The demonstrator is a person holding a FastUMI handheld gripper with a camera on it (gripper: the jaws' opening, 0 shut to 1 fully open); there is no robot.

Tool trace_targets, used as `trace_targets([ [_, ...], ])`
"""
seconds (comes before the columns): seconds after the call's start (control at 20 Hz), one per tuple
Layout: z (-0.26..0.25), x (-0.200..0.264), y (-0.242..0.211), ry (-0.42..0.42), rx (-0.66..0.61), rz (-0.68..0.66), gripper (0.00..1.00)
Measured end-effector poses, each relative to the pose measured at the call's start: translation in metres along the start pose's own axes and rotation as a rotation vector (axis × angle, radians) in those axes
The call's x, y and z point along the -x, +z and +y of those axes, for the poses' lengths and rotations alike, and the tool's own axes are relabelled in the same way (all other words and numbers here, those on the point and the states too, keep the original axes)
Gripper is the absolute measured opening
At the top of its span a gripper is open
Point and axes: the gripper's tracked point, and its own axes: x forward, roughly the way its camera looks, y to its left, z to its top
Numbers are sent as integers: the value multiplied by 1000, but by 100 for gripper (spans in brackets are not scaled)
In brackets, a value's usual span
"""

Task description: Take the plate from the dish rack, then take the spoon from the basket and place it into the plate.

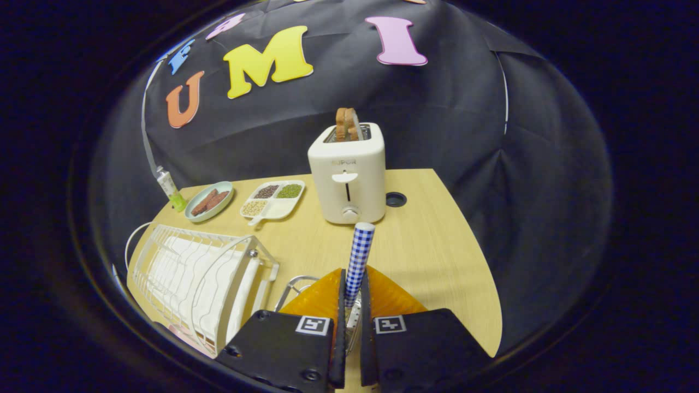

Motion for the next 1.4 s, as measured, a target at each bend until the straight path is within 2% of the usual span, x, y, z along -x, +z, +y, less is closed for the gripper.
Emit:
trace_targets([
  [0.2, 13, 18, 11, -2, -21, -73, 12],
  [0.5, 19, 54, 19, -67, -45, -167, 11],
  [0.9, 60, 180, 35, -193, 41, -374, 11],
  [1.2, 123, 258, -2, -219, 83, -452, 11],
  [1.4, 176, 267, -54, -178, 49, -429, 11],
])
